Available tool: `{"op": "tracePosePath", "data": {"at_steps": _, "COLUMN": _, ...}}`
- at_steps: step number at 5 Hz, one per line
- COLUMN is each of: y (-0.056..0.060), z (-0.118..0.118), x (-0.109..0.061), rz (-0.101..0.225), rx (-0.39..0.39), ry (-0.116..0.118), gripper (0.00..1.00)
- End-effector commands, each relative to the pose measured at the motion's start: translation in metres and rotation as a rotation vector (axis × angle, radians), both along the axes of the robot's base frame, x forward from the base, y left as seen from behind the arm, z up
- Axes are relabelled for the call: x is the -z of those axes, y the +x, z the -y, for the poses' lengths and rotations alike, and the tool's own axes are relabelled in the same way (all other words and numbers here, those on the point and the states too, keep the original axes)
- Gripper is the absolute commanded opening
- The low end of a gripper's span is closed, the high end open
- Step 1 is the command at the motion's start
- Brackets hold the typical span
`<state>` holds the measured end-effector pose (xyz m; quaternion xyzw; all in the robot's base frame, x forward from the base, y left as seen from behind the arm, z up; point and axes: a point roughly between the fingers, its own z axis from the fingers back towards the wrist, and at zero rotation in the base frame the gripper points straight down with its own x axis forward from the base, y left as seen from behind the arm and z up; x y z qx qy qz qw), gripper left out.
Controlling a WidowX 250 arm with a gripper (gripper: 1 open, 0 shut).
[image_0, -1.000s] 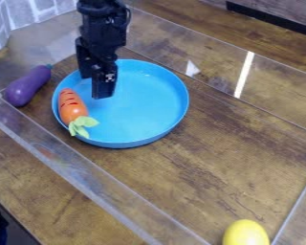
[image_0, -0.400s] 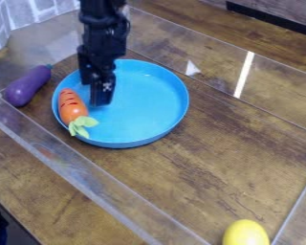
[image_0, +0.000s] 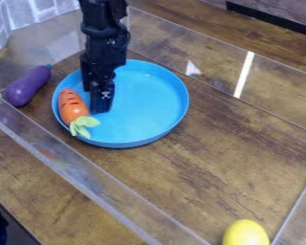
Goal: Move the carrot to the left side
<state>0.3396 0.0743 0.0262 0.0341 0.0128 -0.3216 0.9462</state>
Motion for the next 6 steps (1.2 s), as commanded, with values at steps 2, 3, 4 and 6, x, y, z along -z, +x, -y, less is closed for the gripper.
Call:
{"op": "tracePosePath", "data": {"at_steps": 2, "y": 0.008, "z": -0.018, "x": -0.004, "rz": 0.029, "rx": -0.04, "ry": 0.012, "gripper": 1.0}}
{"op": "tracePosePath", "data": {"at_steps": 3, "y": 0.011, "z": -0.023, "x": 0.002, "rz": 0.024, "rx": -0.066, "ry": 0.016, "gripper": 1.0}}
{"op": "tracePosePath", "data": {"at_steps": 4, "y": 0.017, "z": -0.021, "x": 0.0, "rz": 0.02, "rx": -0.108, "ry": 0.022, "gripper": 0.0}}
{"op": "tracePosePath", "data": {"at_steps": 6, "y": 0.028, "z": -0.016, "x": -0.018, "rz": 0.027, "rx": -0.174, "ry": 0.045, "gripper": 0.0}}
